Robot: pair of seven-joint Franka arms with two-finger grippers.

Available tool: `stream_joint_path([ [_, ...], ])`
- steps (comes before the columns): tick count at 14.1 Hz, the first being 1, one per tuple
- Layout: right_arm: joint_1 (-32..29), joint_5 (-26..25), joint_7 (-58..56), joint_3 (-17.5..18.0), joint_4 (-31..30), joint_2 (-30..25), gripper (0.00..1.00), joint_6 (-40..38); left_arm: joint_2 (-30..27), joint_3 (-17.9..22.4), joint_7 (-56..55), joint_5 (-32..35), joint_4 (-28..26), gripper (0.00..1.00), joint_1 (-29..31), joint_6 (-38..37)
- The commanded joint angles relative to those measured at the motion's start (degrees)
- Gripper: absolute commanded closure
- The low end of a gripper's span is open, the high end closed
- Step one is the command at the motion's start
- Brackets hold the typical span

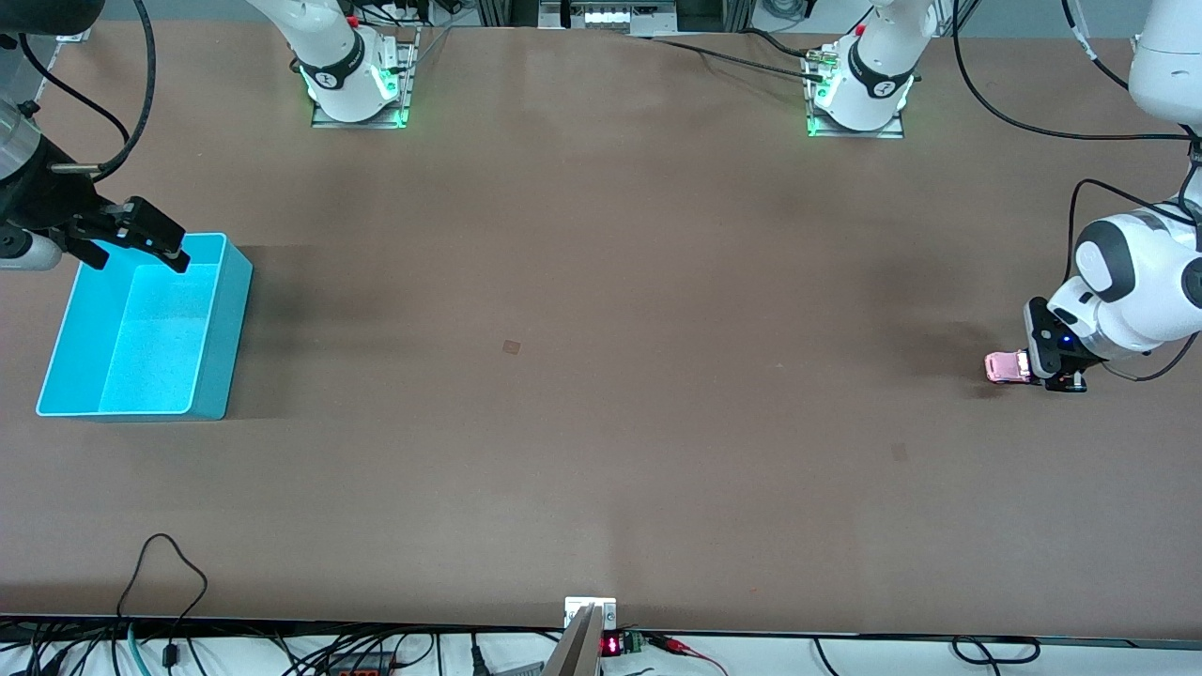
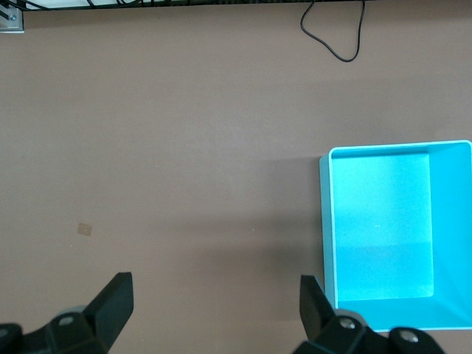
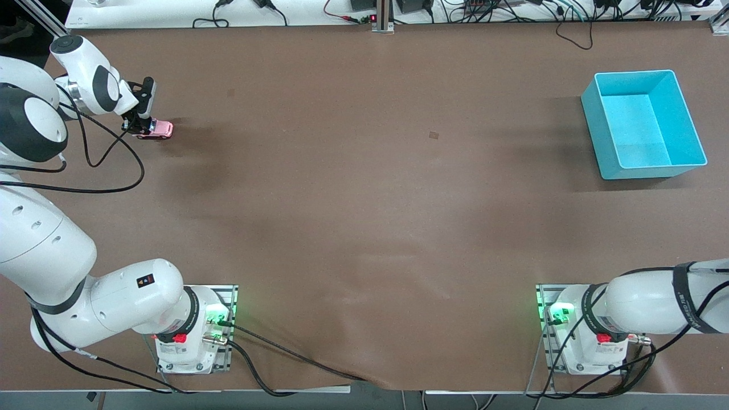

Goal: Wind and store pink jeep toy

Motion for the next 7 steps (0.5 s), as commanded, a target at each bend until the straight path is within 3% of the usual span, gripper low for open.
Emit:
stream_joint_path([
  [1, -0.39, -0.41, -0.5, 0.3, 0.99, 0.45, 0.0, -0.06, 7.11, -0.21, 2.83, 0.98, 0.65, 0.8, 1.18, 0.58],
  [2, -0.47, -0.41, -0.5, 0.3, 0.99, 0.45, 0.0, -0.06, 7.11, -0.21, 2.74, 0.89, 0.65, 0.74, 1.18, 0.58],
  [3, -0.47, -0.41, -0.5, 0.3, 0.99, 0.45, 0.0, -0.06, 7.02, -0.21, 2.83, 0.8, 0.65, 0.55, 1.18, 0.5],
  [4, -0.47, -0.41, -0.5, 0.3, 0.99, 0.45, 0.0, -0.06, 6.76, -0.29, 3.01, 0.45, 1.0, 0.01, 1.36, 0.24],
  [7, -0.47, -0.41, -0.5, 0.3, 0.99, 0.45, 0.0, -0.06, 5.18, -1.16, 2.57, 0.36, 3.8, 0.0, 0.66, -6.41],
])
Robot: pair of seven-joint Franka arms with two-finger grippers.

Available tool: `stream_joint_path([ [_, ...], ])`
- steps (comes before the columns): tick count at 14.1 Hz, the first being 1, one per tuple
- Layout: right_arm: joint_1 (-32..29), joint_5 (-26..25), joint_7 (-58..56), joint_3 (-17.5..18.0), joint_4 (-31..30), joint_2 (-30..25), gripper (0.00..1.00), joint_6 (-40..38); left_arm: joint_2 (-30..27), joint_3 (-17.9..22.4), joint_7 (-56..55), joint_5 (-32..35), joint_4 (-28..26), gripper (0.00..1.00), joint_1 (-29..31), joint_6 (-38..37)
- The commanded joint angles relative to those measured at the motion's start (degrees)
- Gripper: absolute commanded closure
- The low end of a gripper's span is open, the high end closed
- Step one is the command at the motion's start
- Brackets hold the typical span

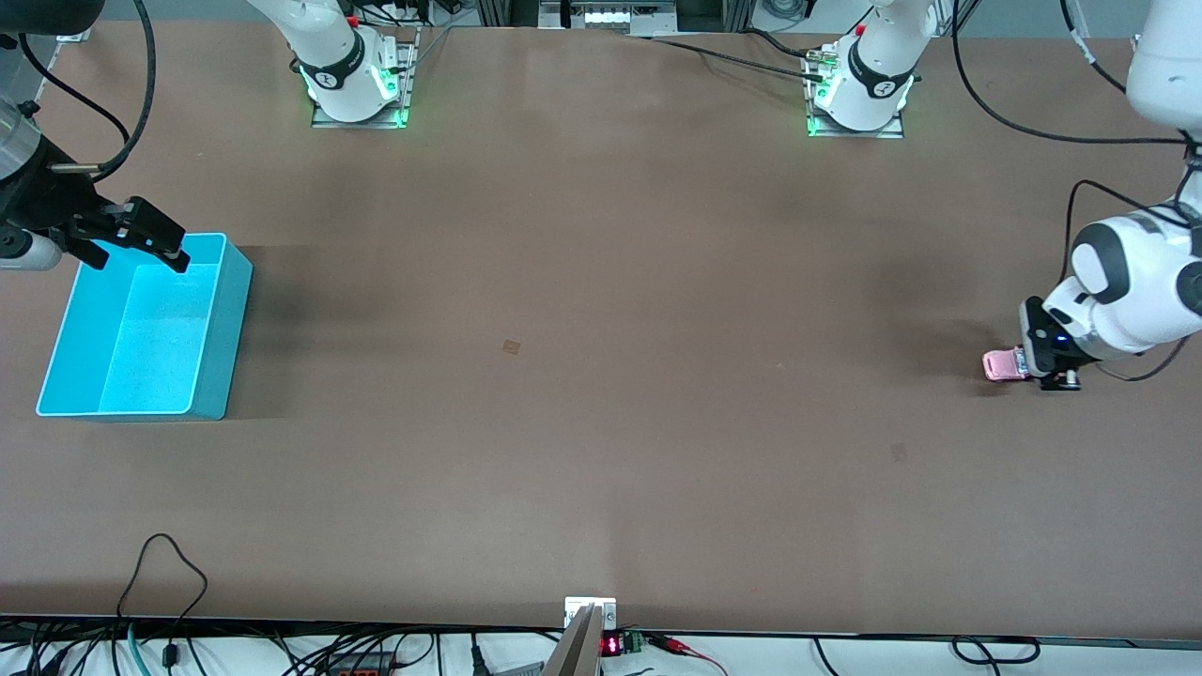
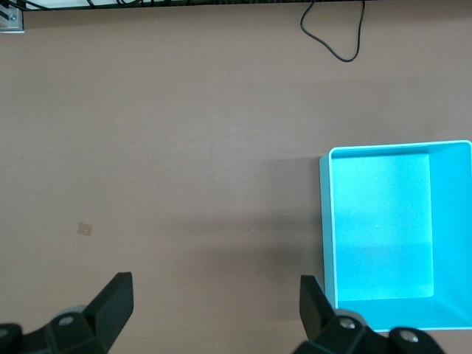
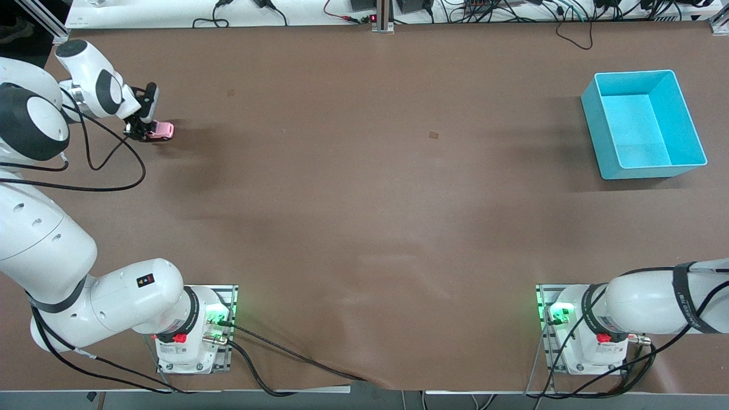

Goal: Wind and store pink jeep toy

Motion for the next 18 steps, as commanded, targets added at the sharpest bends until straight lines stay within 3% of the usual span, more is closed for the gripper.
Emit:
stream_joint_path([
  [1, -0.47, -0.41, -0.51, 0.31, 0.99, 0.45, 0.0, -0.06, 1.65, -2.6, 1.32, 0.36, 4.97, 0.0, 0.58, -8.1],
  [9, -0.47, -0.41, -0.59, 0.31, 0.99, 0.45, 0.0, -0.15, -8.02, -8.85, -11.05, 1.07, 9.46, 0.0, 0.14, -29.89],
  [14, -0.47, -0.41, -0.59, 0.22, 0.99, 0.45, 0.0, -0.06, -8.73, -15.09, -28.61, 1.15, 20.78, 0.0, -1.43, -49.05],
  [18, -0.47, -0.41, -0.59, 0.22, 0.99, 0.45, 0.0, -0.06, -9.43, -15.54, -46.45, 1.07, 29.67, 0.0, -7.4, -60.84],
])
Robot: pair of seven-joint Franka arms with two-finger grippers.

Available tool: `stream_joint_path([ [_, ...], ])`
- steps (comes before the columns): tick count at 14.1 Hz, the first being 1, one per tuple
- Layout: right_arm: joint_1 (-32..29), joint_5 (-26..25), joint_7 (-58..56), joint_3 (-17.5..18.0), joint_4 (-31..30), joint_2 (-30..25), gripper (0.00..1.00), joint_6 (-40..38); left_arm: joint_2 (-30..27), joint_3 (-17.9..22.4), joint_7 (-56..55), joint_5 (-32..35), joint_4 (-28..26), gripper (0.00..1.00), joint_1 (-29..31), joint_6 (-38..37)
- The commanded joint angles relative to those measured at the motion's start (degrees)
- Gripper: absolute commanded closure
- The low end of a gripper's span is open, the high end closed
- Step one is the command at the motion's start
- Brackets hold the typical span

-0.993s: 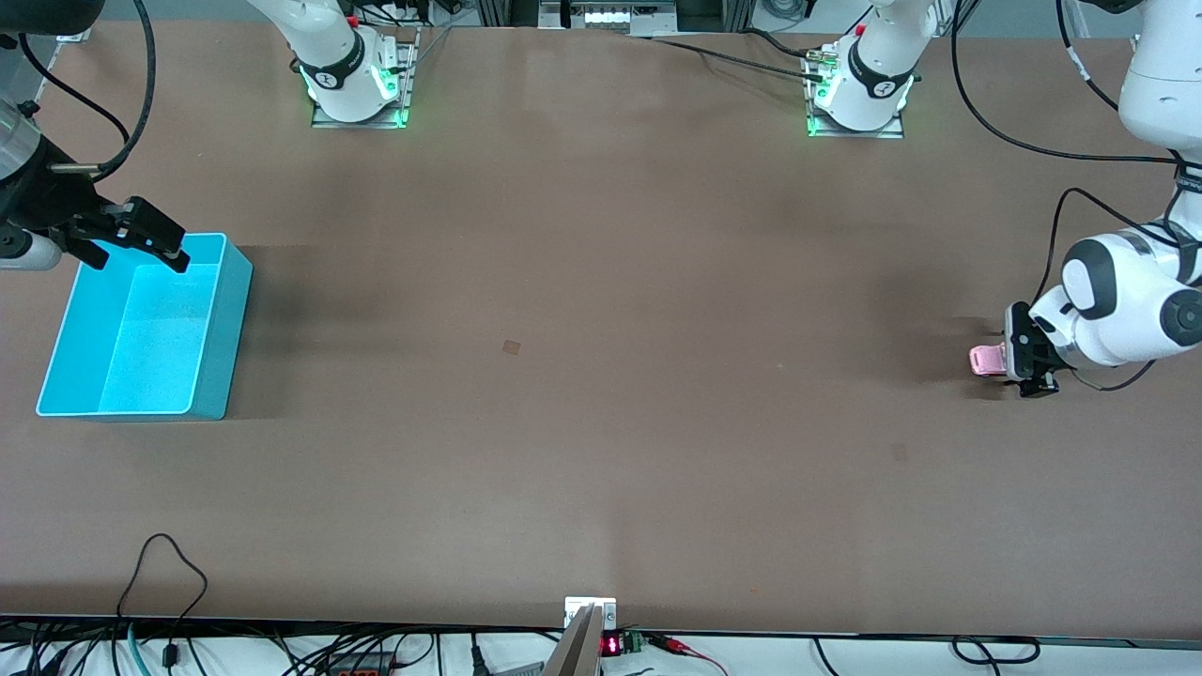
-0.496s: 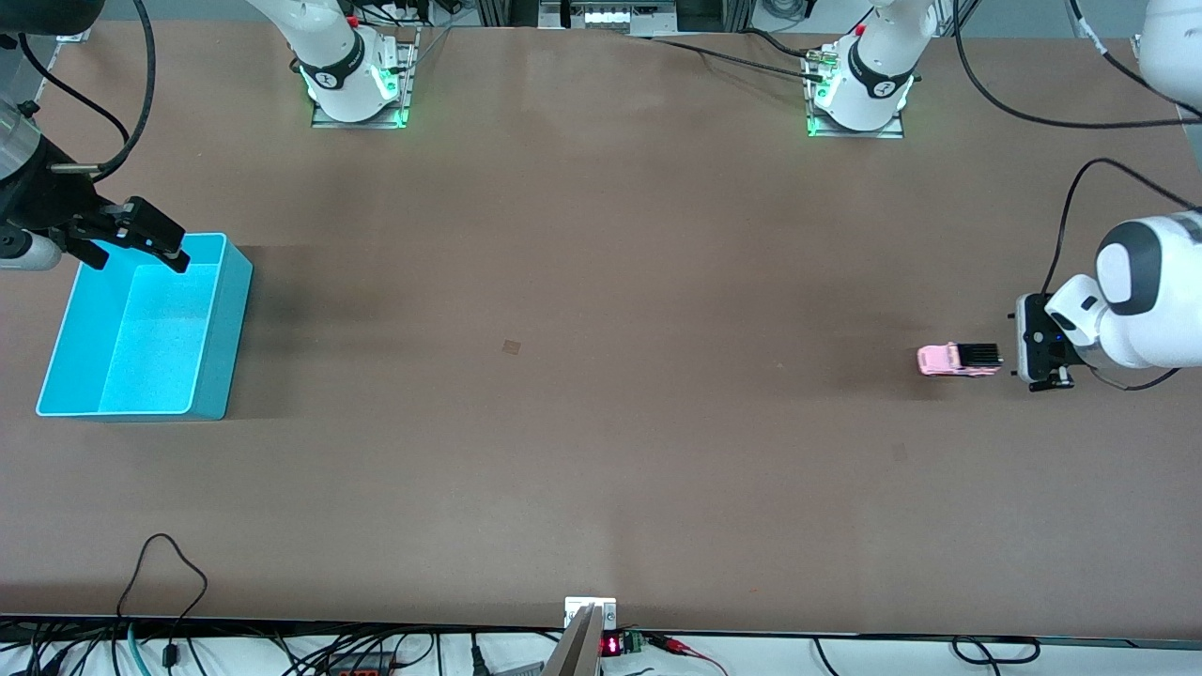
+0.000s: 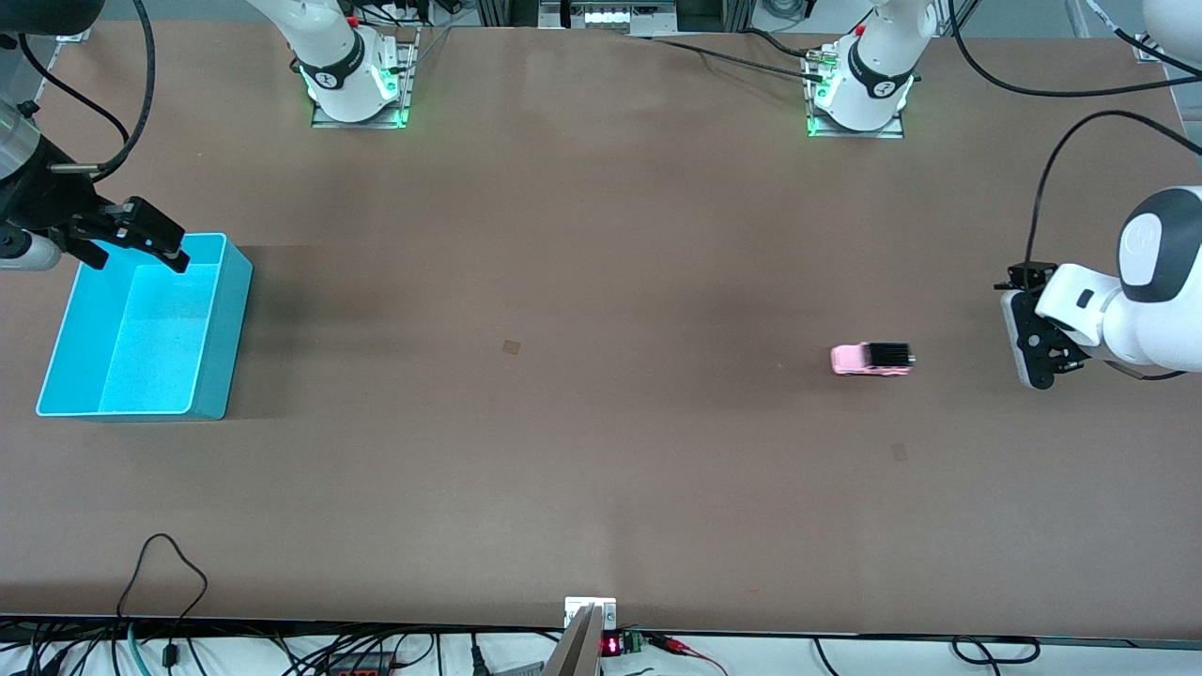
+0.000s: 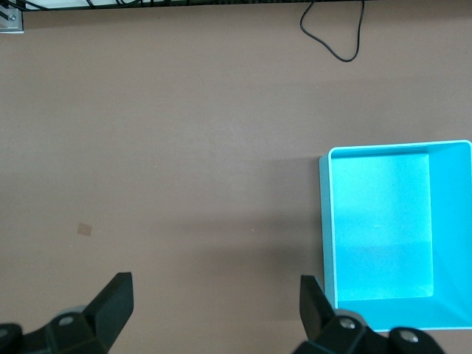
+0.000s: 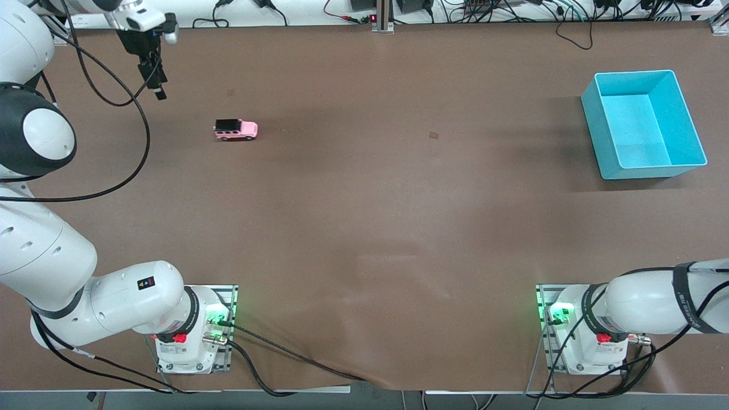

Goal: Wind and store pink jeep toy
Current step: 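Release the jeep and raise the left gripper as it rolls away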

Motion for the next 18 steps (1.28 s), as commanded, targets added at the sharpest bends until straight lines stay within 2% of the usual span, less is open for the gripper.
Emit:
stream_joint_path([
  [1, -0.47, -0.41, -0.59, 0.26, 0.99, 0.45, 0.0, -0.06, -0.5, 0.02, -12.47, 0.54, 6.36, 0.0, -4.02, -7.37],
  [3, -0.47, -0.41, -0.5, 0.26, 0.99, 0.45, 0.0, -0.06, -1.47, -0.67, -21.53, 0.28, 9.52, 0.0, -5.96, -11.77],
  [6, -0.47, -0.41, -0.51, 0.26, 0.99, 0.45, 0.0, -0.06, -6.82, 1.07, -37.42, -0.95, 7.96, 0.0, -11.05, -11.52],
  [8, -0.47, -0.41, -0.5, 0.26, 0.99, 0.45, 0.0, -0.06, -11.12, 6.5, -49.3, -1.39, 5.51, 0.0, -15.7, -8.03],
  [10, -0.47, -0.41, -0.5, 0.26, 0.99, 0.45, 0.0, -0.06, -17.44, 11.95, -57.57, -5.07, -0.88, 0.0, -18.7, -1.1],
  [12, -0.47, -0.41, -0.5, 0.26, 0.99, 0.45, 0.0, -0.06, -20.97, 15.47, -59.98, -5.7, -4.16, 0.0, -20.98, 2.79],
  [16, -0.47, -0.41, -0.51, 0.26, 0.99, 0.45, 0.0, -0.06, -24.5, 21.54, -63.22, -6.75, -7.15, 0.0, -25.55, 9.73],
  [18, -0.47, -0.41, -0.5, 0.26, 0.99, 0.53, 0.0, -0.06, -24.94, 22.26, -63.94, -6.76, -8.65, 0.0, -25.74, 9.66],
])
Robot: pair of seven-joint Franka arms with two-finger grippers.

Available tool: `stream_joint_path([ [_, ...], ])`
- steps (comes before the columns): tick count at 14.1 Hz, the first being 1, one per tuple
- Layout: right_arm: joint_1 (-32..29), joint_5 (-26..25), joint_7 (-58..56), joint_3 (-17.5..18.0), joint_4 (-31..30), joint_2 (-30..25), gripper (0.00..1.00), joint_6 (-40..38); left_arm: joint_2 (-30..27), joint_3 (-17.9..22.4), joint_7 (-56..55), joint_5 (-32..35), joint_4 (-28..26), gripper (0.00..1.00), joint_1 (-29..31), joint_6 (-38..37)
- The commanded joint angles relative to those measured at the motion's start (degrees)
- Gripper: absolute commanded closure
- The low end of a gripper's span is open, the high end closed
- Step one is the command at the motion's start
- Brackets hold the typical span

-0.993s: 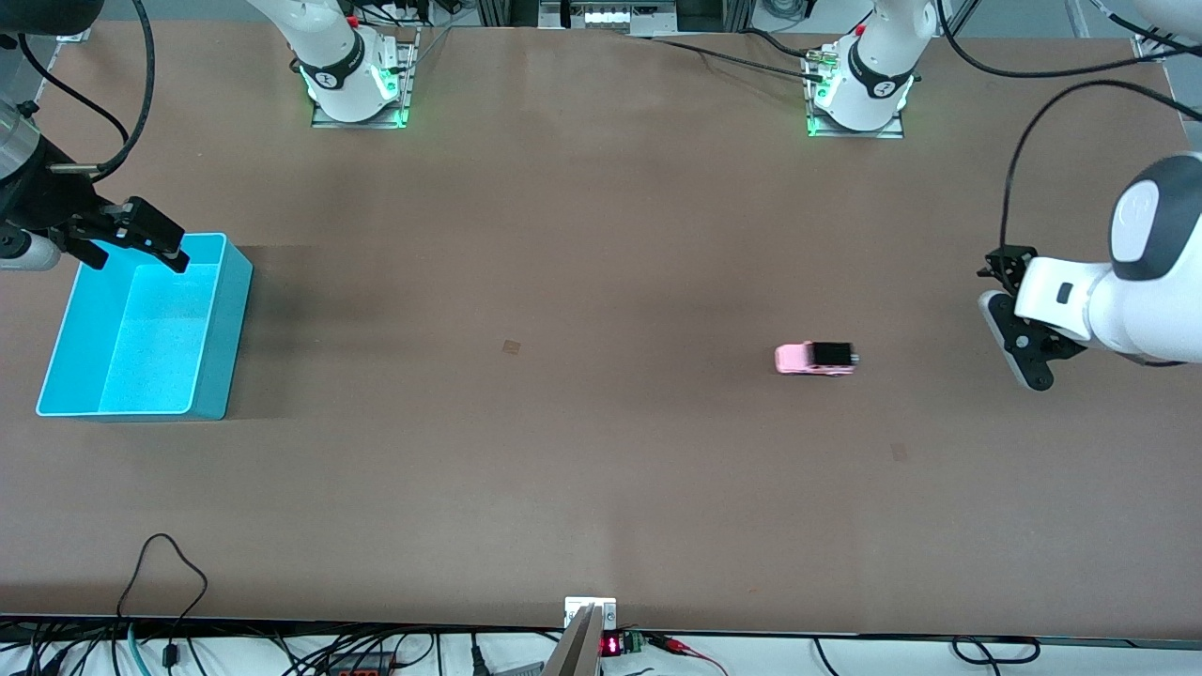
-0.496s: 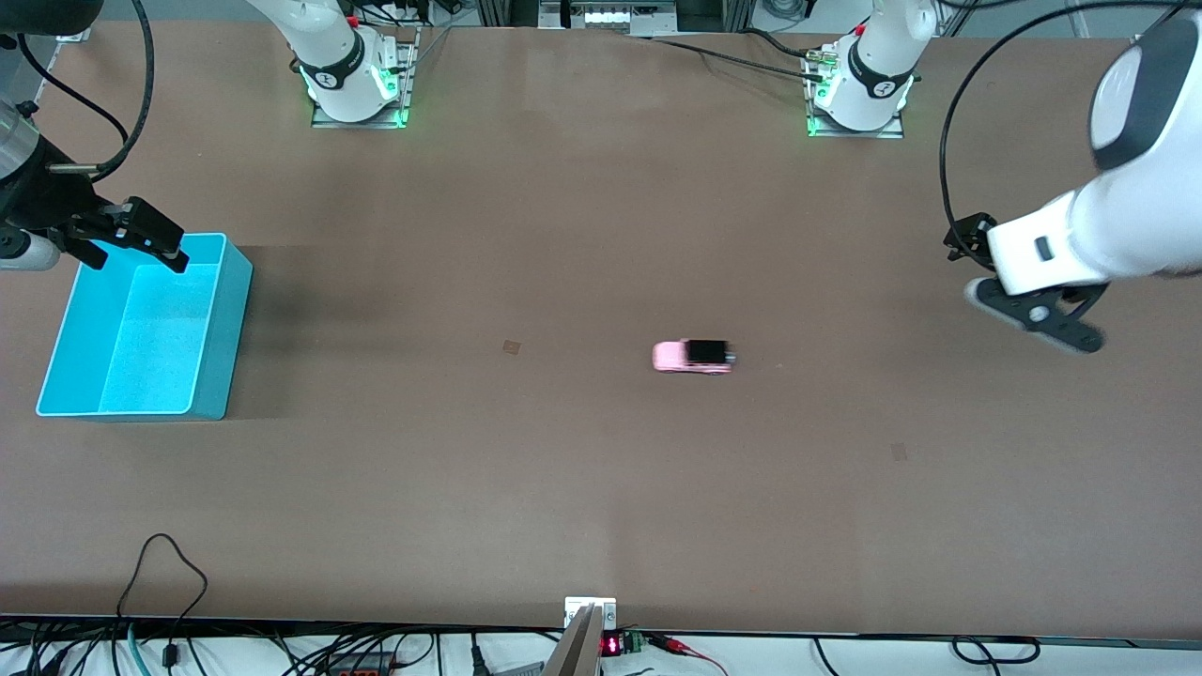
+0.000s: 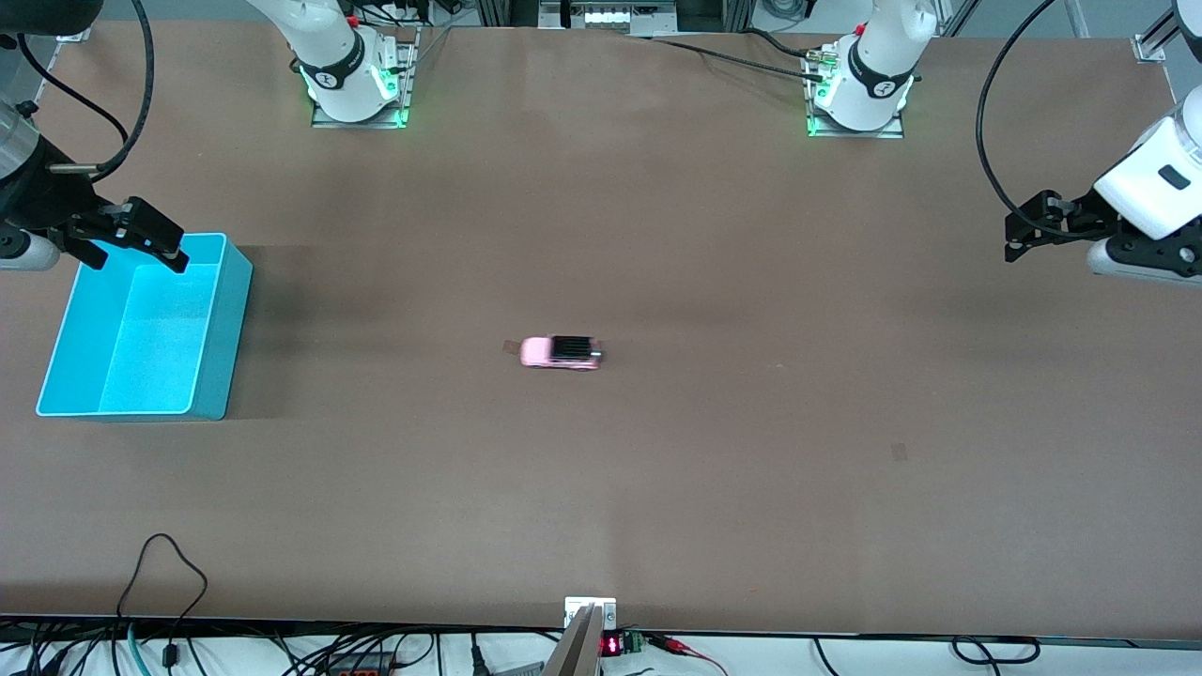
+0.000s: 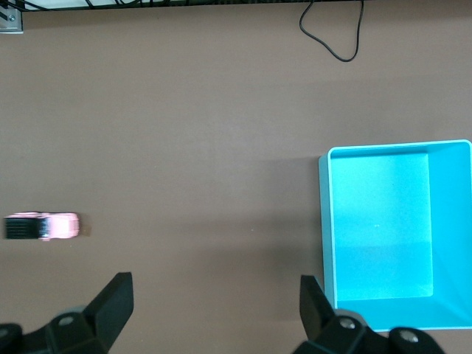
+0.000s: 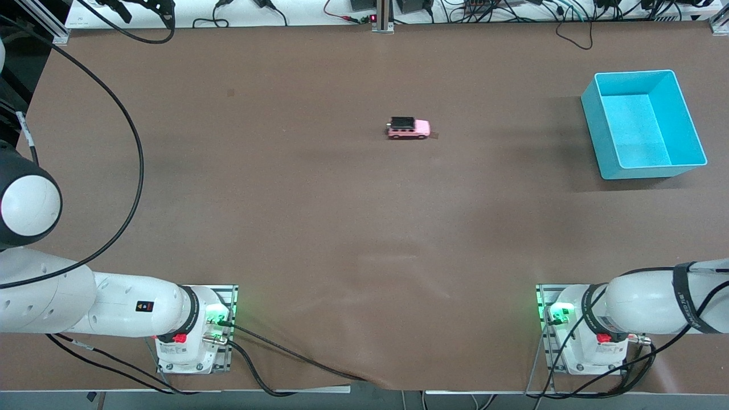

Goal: Wind and store pink jeep toy
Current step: 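Move the right gripper toward the jeep beside the cyan bin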

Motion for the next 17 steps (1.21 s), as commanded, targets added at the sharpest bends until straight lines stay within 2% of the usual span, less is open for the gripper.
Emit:
stream_joint_path([
  [1, -0.46, -0.5, -0.5, 0.34, 0.99, 0.53, 0.0, -0.07, -2.06, 1.91, -1.89, -0.86, -3.86, 0.0, -1.73, 1.31],
  [3, -0.46, -0.41, -0.5, 0.34, 0.99, 0.53, 0.0, -0.07, -2.5, 1.56, -1.72, -1.21, -3.95, 0.0, -0.85, -0.8],
  [10, -0.29, -0.67, -2.42, 0.42, 0.9, 0.53, 0.0, -0.41, -2.51, 0.68, -1.28, -1.39, -3.95, 0.0, -0.23, -1.07],
  [13, -0.37, -0.76, -14.78, 0.42, 0.38, 0.53, 0.0, -0.94, -2.24, 0.68, -1.37, -1.47, -3.33, 0.0, -0.41, -1.42],
  [17, -0.9, -0.5, -45.18, 0.34, 0.2, 3.15, 0.0, -2.08, -2.24, 0.68, -1.19, -1.39, -3.33, 0.0, -0.41, -1.51],
])
